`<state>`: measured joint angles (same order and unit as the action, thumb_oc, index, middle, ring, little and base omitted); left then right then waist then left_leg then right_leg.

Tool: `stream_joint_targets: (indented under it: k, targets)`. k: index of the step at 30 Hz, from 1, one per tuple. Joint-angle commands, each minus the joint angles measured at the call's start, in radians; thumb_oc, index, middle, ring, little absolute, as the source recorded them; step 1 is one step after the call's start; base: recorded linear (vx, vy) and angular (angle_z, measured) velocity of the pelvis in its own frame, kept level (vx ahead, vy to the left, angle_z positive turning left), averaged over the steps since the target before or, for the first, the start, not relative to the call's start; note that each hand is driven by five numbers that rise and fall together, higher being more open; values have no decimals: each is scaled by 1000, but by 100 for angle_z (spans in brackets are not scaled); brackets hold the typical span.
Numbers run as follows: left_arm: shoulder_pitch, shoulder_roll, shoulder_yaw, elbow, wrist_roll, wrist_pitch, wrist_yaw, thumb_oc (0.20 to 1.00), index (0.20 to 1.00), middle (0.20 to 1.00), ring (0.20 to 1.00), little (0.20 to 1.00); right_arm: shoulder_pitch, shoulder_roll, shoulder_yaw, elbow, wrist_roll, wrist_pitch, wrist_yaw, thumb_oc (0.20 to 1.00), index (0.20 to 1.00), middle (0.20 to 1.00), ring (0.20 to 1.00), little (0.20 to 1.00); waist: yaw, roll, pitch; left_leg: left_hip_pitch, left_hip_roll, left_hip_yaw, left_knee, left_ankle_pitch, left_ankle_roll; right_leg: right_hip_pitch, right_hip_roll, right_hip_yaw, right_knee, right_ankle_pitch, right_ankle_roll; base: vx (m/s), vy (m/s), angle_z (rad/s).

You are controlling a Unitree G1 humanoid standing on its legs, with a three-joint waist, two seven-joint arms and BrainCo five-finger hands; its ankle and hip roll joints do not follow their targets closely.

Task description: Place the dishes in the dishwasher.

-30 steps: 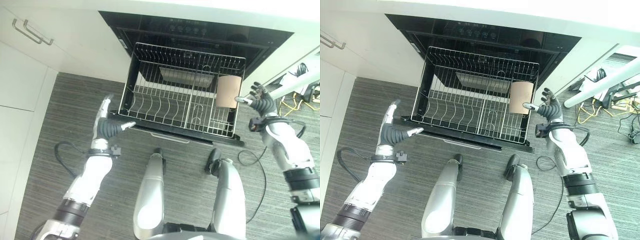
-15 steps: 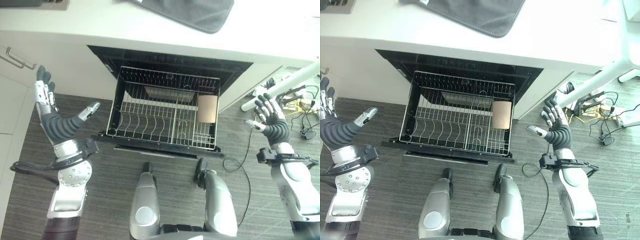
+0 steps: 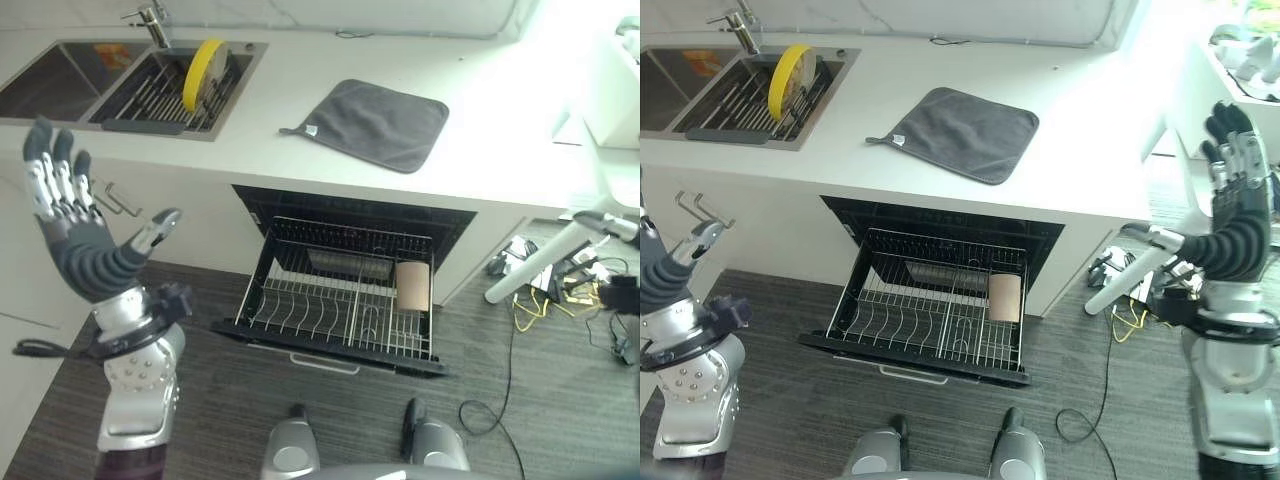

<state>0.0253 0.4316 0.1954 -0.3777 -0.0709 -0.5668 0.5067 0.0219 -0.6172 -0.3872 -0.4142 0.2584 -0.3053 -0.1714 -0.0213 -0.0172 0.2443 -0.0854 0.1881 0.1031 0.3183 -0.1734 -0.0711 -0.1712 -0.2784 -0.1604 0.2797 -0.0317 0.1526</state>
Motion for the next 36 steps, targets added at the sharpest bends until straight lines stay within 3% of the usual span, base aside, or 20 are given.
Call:
stream_joint_targets:
  k: [1,2,3,5,6,9,10,12,14,16,18,19,20,22,26,28,30,31,33,36]
  targets:
    - [11,63,52,-52,-9,-21,-27,1000,1000,1000,1000,1000,4,64,21,-94,26,-77,-35,1000,1000,1000,1000,1000,-10,-51,10,66,-52,44,-98,-27,10,103,-107,13,-198,161,79,-56,443,-31]
    - [10,69,45,-56,2,-10,-19,1000,1000,1000,1000,1000,0,86,27,-104,36,-73,-26,1000,1000,1000,1000,1000,-10,-57,15,82,-71,71,-103,-37,19,74,-125,-11,-181,224,92,-94,451,-40]
    - [14,71,46,-59,3,-8,-18,1000,1000,1000,1000,1000,-6,102,32,-103,44,-74,-12,1000,1000,1000,1000,1000,0,-54,20,97,-75,96,-114,-44,26,56,-126,-28,-149,221,95,-149,482,-60]
    - [26,68,56,-62,-7,-34,-62,1000,1000,1000,1000,1000,-4,124,55,-103,35,-64,-13,1000,1000,1000,1000,1000,17,-26,7,104,-90,95,-189,-10,54,68,-29,-35,-56,73,50,-154,461,-68]
    - [24,68,51,-64,-14,-41,-84,1000,1000,1000,1000,1000,8,125,63,-108,25,-60,-25,1000,1000,1000,1000,1000,18,-17,-7,109,-108,92,-235,10,71,79,52,-45,2,-3,27,-123,365,-43]
    - [6,56,32,-60,-12,-29,-85,1000,1000,1000,1000,1000,1,133,75,-115,25,-77,-34,1000,1000,1000,1000,1000,26,-10,-28,118,-139,113,-303,47,93,95,161,-101,94,-63,-5,-136,200,29]
    - [-4,54,20,-53,-13,-18,-75,1000,1000,1000,1000,1000,-8,130,84,-117,13,-83,-36,1000,1000,1000,1000,1000,31,-14,-35,119,-158,121,-320,61,97,118,204,-108,77,-91,-23,-108,51,16]
    - [-15,55,15,-57,-37,7,-84,1000,1000,1000,1000,1000,-10,117,87,-114,-27,-93,-52,1000,1000,1000,1000,1000,51,-32,-41,101,-176,129,-299,66,88,177,221,-142,-34,-121,-55,-81,-84,-6]
    - [-9,46,22,-51,-77,31,-102,1000,1000,1000,1000,1000,-20,79,89,-112,-51,-96,-44,1000,1000,1000,1000,1000,60,-27,-39,96,-165,146,-276,71,66,235,233,-153,-116,-163,-83,-33,-157,-28]
    - [-15,37,22,-53,-89,44,-131,1000,1000,1000,1000,1000,-19,72,84,-117,0,-92,-20,1000,1000,1000,1000,1000,57,-29,-36,70,-163,183,-205,55,66,244,225,-170,-124,-168,-99,-80,-121,-5]
    - [-25,35,3,-60,-67,44,-165,1000,1000,1000,1000,1000,-17,60,74,-116,11,-97,-12,1000,1000,1000,1000,1000,50,-44,-17,-25,-142,237,8,7,46,264,190,-189,-125,-166,-116,-130,-46,26]
    - [-14,35,1,-73,-71,53,-168,1000,1000,1000,1000,1000,-26,50,75,-114,22,-91,-2,1000,1000,1000,1000,1000,55,-34,-5,-62,-124,201,71,17,18,270,184,-185,-118,-170,-118,-60,115,30]
    - [-3,34,7,-79,-81,57,-166,1000,1000,1000,1000,1000,-32,44,76,-113,25,-86,1,1000,1000,1000,1000,1000,55,-30,-1,-61,-113,183,76,9,16,268,177,-182,-107,-174,-118,4,233,62]
    - [24,29,27,-89,-105,54,-154,1000,1000,1000,1000,1000,-47,33,79,-116,17,-64,5,1000,1000,1000,1000,1000,51,-28,-2,-3,-66,151,29,-12,22,255,148,-163,-81,-178,-111,64,405,41]
    - [71,30,70,-119,-106,64,-123,1000,1000,1000,1000,1000,-36,5,62,-137,51,-36,65,1000,1000,1000,1000,1000,45,1,-34,101,37,31,-215,104,-40,231,126,-112,-62,-187,-84,158,556,-13]
    - [79,23,76,-120,-128,64,-152,1000,1000,1000,1000,1000,-22,-4,44,-145,59,-34,72,1000,1000,1000,1000,1000,43,5,-38,118,75,36,-259,137,-62,228,97,-114,-49,-191,-68,194,626,-27]
    - [81,24,81,-107,-159,49,-221,1000,1000,1000,1000,1000,-9,5,26,-152,47,-59,51,1000,1000,1000,1000,1000,40,-2,-34,124,40,44,-241,107,-57,223,33,-113,-52,-143,-16,187,715,-11]
    - [78,31,79,-104,-190,61,-283,1000,1000,1000,1000,1000,8,19,15,-164,67,-87,45,1000,1000,1000,1000,1000,43,-21,-26,115,-9,39,-216,82,-41,212,-23,-109,-53,-42,21,99,581,17]
    - [43,52,73,-93,-180,93,-322,1000,1000,1000,1000,1000,4,64,29,-171,75,-121,53,1000,1000,1000,1000,1000,54,-36,-13,112,-56,58,-212,60,-15,188,-88,-124,-44,71,46,66,538,19]
    - [40,94,73,-75,-121,100,-304,1000,1000,1000,1000,1000,-27,93,88,-172,32,-95,84,1000,1000,1000,1000,1000,83,-16,-8,138,-87,84,-252,52,33,166,-66,-181,15,63,33,111,432,-42]
